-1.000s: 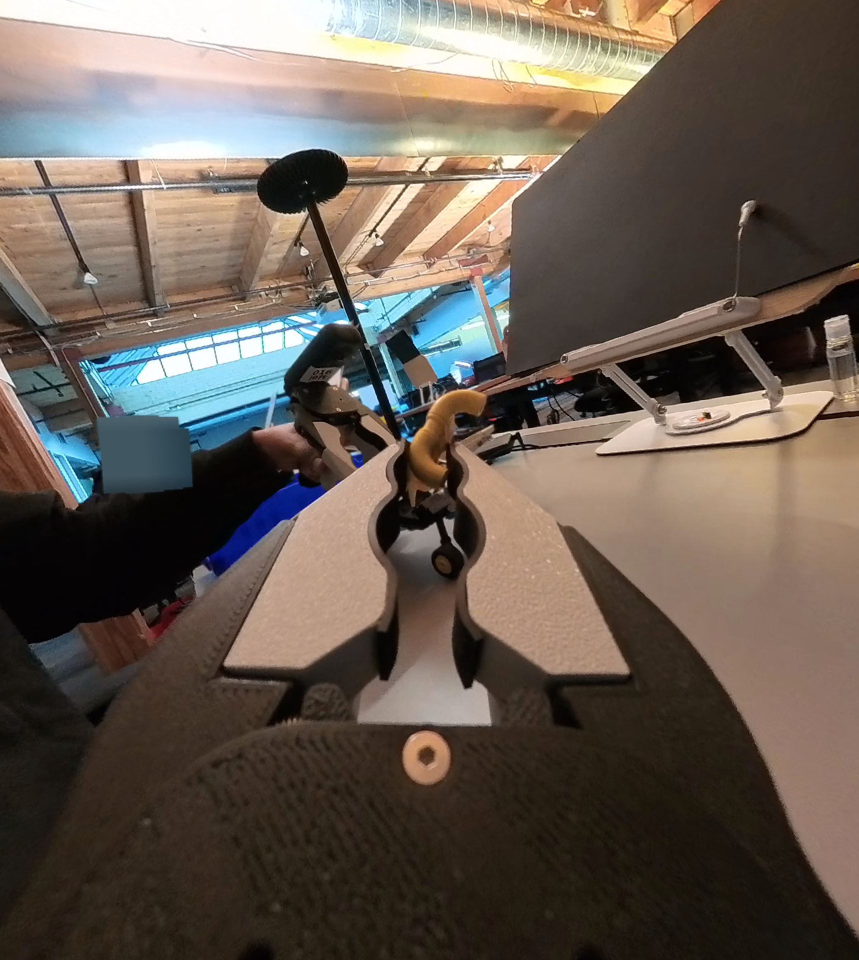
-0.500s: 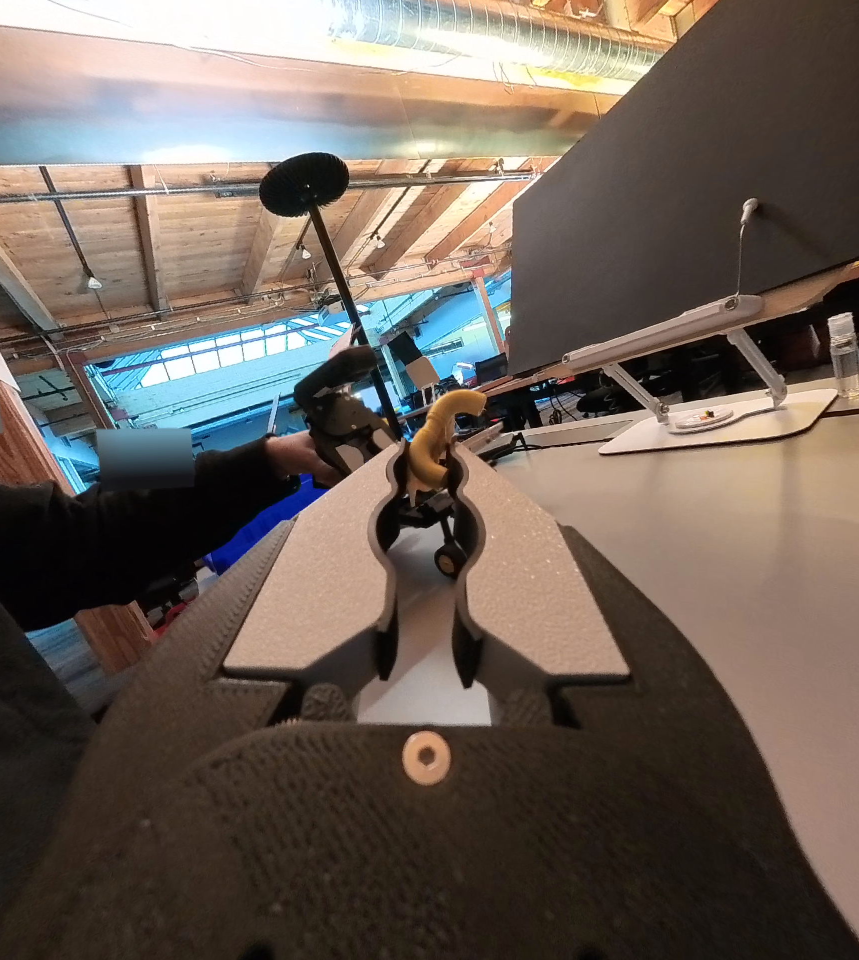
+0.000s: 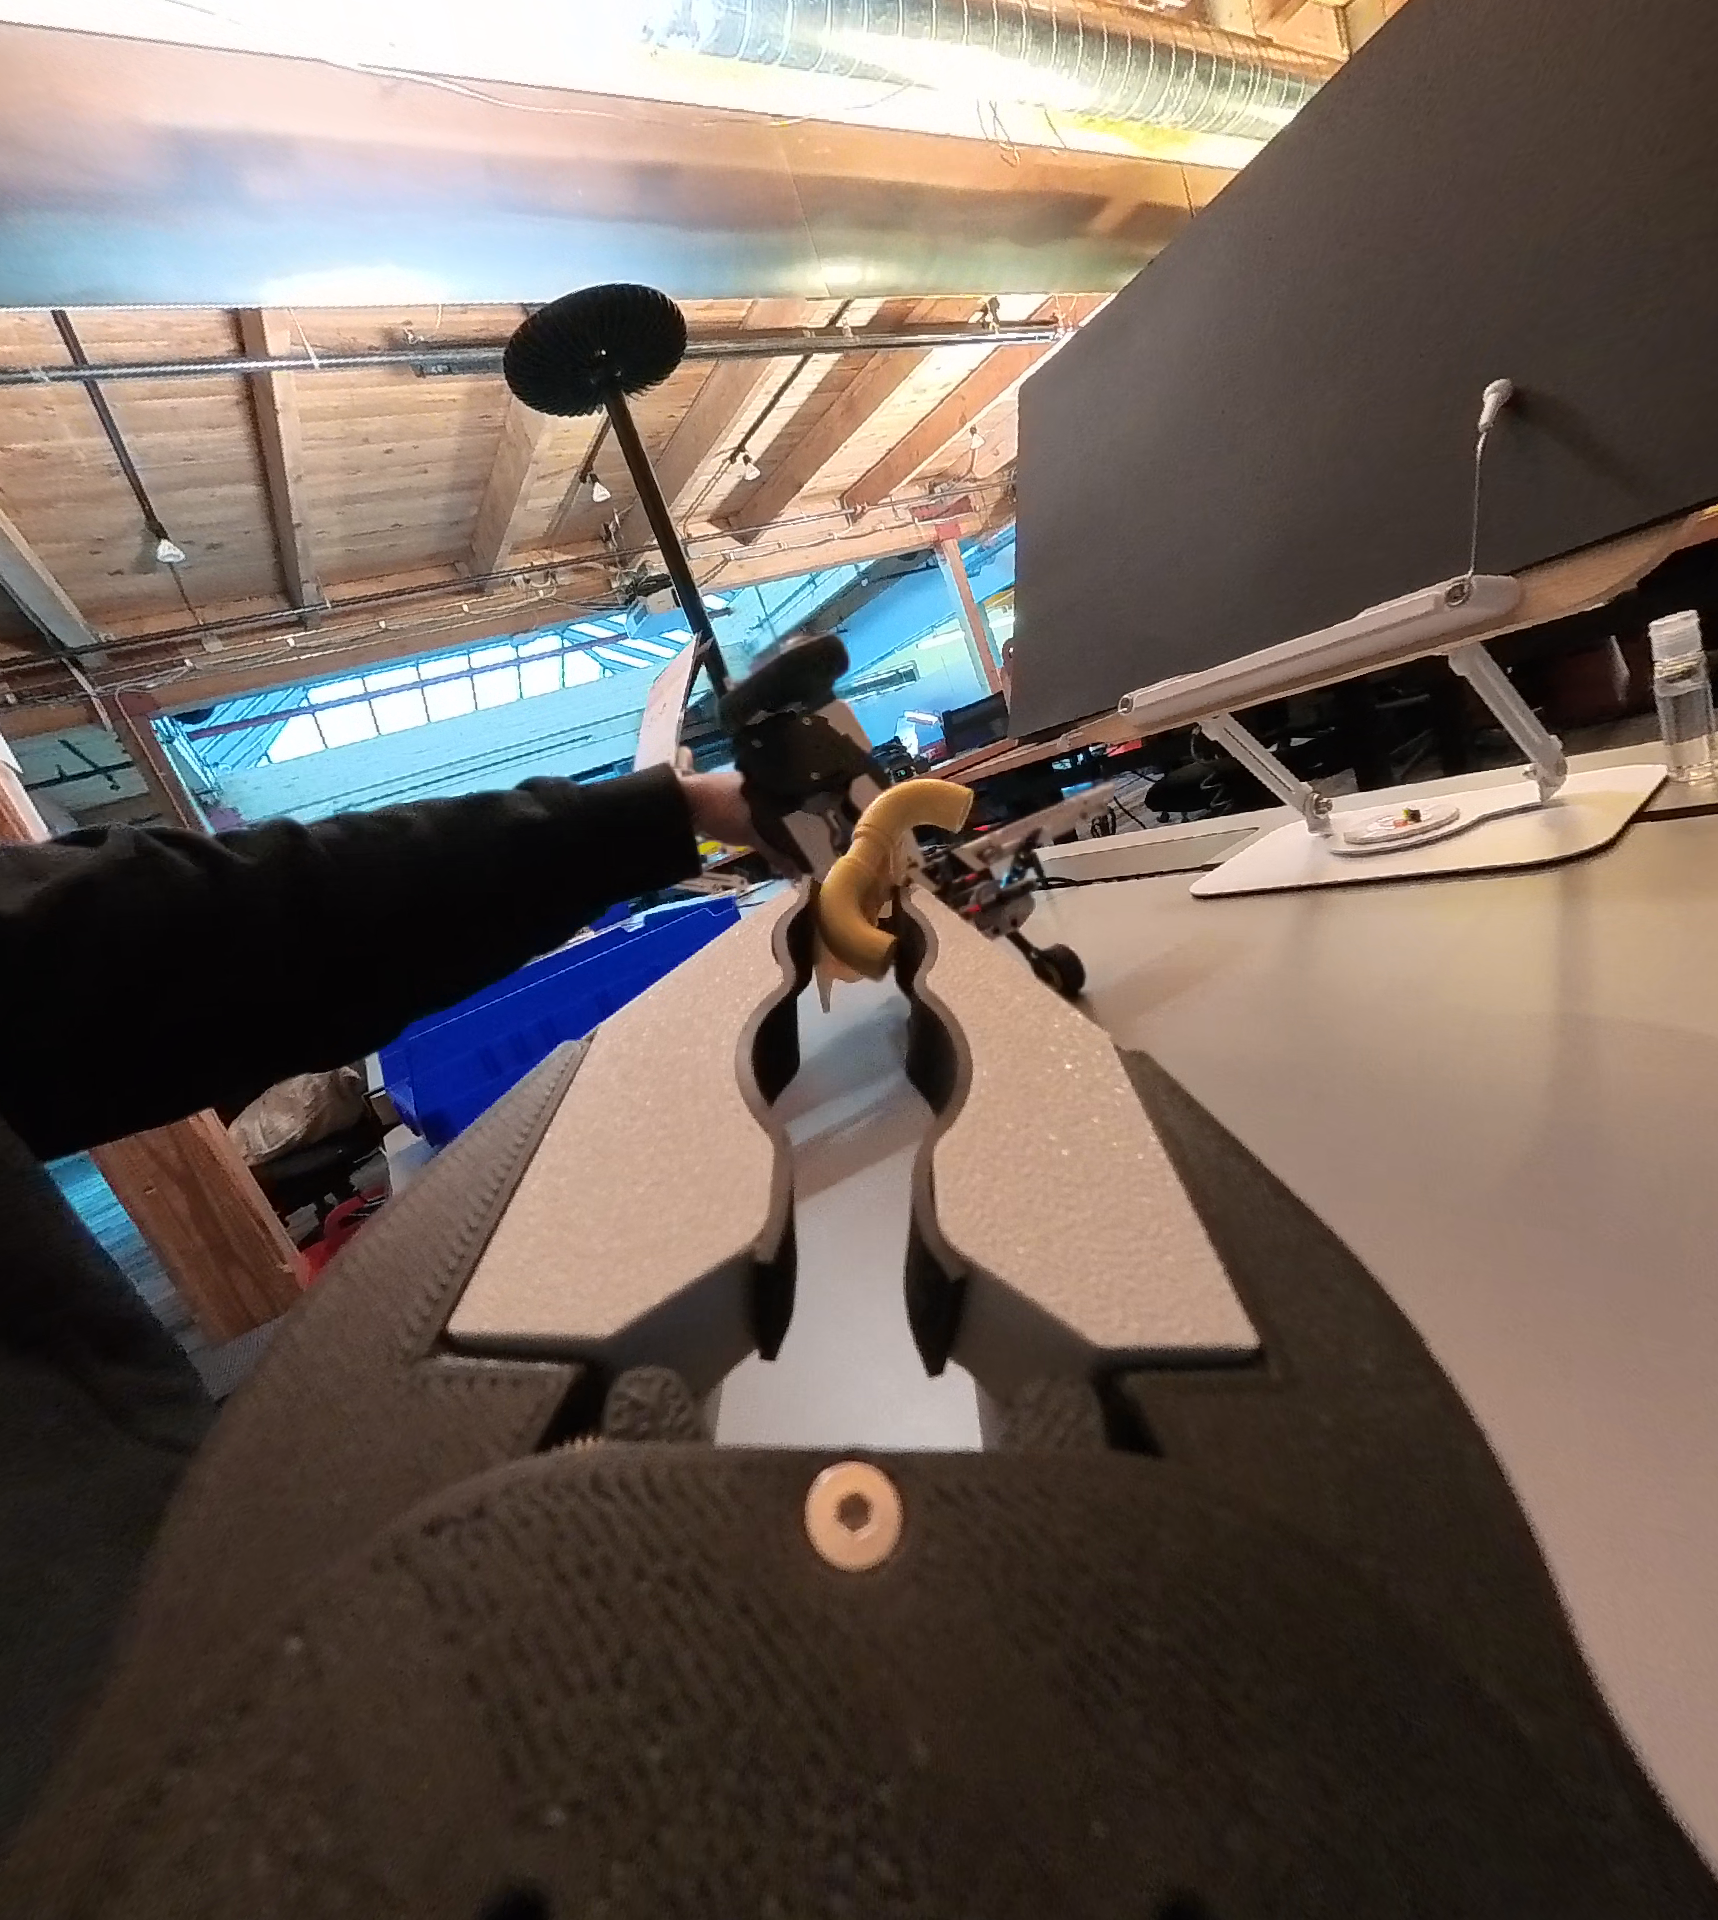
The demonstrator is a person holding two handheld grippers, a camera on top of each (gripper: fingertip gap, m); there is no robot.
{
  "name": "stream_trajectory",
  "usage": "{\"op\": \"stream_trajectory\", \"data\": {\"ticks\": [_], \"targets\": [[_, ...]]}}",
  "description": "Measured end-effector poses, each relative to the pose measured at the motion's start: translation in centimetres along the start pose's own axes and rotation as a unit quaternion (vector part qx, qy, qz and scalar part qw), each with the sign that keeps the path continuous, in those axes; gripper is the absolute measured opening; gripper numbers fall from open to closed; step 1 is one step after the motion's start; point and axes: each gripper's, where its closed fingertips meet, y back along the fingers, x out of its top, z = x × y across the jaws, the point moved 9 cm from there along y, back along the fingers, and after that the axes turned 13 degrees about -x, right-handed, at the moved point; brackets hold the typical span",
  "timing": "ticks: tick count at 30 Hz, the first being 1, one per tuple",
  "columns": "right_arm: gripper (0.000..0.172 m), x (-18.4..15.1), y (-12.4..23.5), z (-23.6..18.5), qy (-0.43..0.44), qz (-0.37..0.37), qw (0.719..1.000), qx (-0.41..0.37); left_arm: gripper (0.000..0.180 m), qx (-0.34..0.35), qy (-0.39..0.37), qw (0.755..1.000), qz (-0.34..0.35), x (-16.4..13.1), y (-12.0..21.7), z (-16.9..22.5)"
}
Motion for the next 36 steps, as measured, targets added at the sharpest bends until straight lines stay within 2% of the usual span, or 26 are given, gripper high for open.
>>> {"op": "stream_trajectory", "data": {"ticks": [2, 4, 6, 8, 10, 13, 15, 16, 18, 19, 21, 22, 24, 26, 27, 31, 33, 35, 36], "targets": [[0.011, 0.0, 0.0, 0.0, -0.002, 0.0, 1.0, -0.001, 0.036, 0.009, 0.022, 1.0, -0.014, -0.9, 0.3, -1.7], [0.012, 0.0, 0.0, 0.1, -0.005, 0.0, 1.0, -0.001, 0.039, -0.011, 0.041, 0.999, -0.034, -1.9, 0.2, -2.5], [0.012, 0.0, 0.0, 0.2, -0.009, 0.0, 1.0, -0.002, 0.049, -0.014, 0.059, 0.998, -0.031, -2.2, 0.2, -2.7], [0.011, 0.0, 0.0, 0.3, -0.013, 0.0, 1.0, -0.002, 0.045, 0.002, 0.057, 0.998, -0.034, -2.4, 0.8, -2.4], [0.012, 0.0, 0.0, 0.3, -0.015, 0.001, 1.0, -0.002, 0.042, 0.035, 0.056, 0.998, -0.009, -2.4, 2.6, -1.7], [0.012, 0.0, 0.0, 0.3, -0.012, -0.001, 1.0, -0.004, 0.043, 0.08, 0.065, 0.992, 0.073, -2.5, 7.0, -0.2], [0.011, -0.2, -0.2, 0.2, -0.009, -0.009, 1.0, -0.006, 0.044, 0.092, 0.066, 0.979, 0.171, -1.7, 10.1, 2.2], [0.011, -0.3, -0.4, 0.1, -0.006, -0.015, 1.0, -0.009, 0.042, 0.084, 0.066, 0.962, 0.25, -0.3, 11.3, 4.2], [0.012, -0.5, -0.8, -0.1, 0.003, -0.028, 0.999, -0.016, 0.038, 0.015, 0.017, 0.914, 0.404, 3.8, 11.6, 10.3], [0.012, -0.7, -1.1, -0.2, 0.004, -0.032, 0.999, -0.017, 0.029, -0.009, -0.014, 0.897, 0.442, 5.7, 10.5, 13.5], [0.012, -1.3, -2.1, -0.8, -0.012, -0.041, 0.999, -0.002, 0.027, -0.017, -0.042, 0.884, 0.465, 8.8, 6.4, 18.7], [0.012, -1.7, -2.7, -1.2, -0.023, -0.053, 0.998, 0.017, 0.028, -0.011, -0.027, 0.875, 0.483, 9.9, 4.0, 20.5], [0.012, -2.5, -4.0, -2.0, -0.038, -0.088, 0.994, 0.055, 0.043, -0.014, -0.004, 0.844, 0.536, 11.0, -0.6, 22.5], [0.012, -3.4, -5.2, -2.8, -0.05, -0.131, 0.986, 0.095, 0.048, 0.01, 0.024, 0.832, 0.555, 10.8, -4.7, 21.9], [0.012, -3.7, -5.7, -3.1, -0.056, -0.151, 0.98, 0.113, 0.054, 0.019, 0.042, 0.836, 0.547, 10.6, -6.3, 21.2], [0.011, -5.0, -7.1, -4.2, -0.072, -0.229, 0.946, 0.215, 0.074, -0.033, 0.094, 0.834, 0.542, 10.6, -9.3, 19.7], [0.012, -5.3, -7.3, -4.7, -0.092, -0.242, 0.93, 0.261, 0.068, -0.087, 0.11, 0.824, 0.549, 10.6, -9.9, 19.4], [0.011, -5.3, -7.2, -4.9, -0.093, -0.231, 0.933, 0.262, 0.058, -0.147, 0.117, 0.815, 0.549, 10.6, -10.5, 19.3], [0.011, -5.2, -7.1, -4.9, -0.09, -0.224, 0.936, 0.254, 0.044, -0.181, 0.108, 0.808, 0.55, 10.6, -10.7, 19.6]]}}
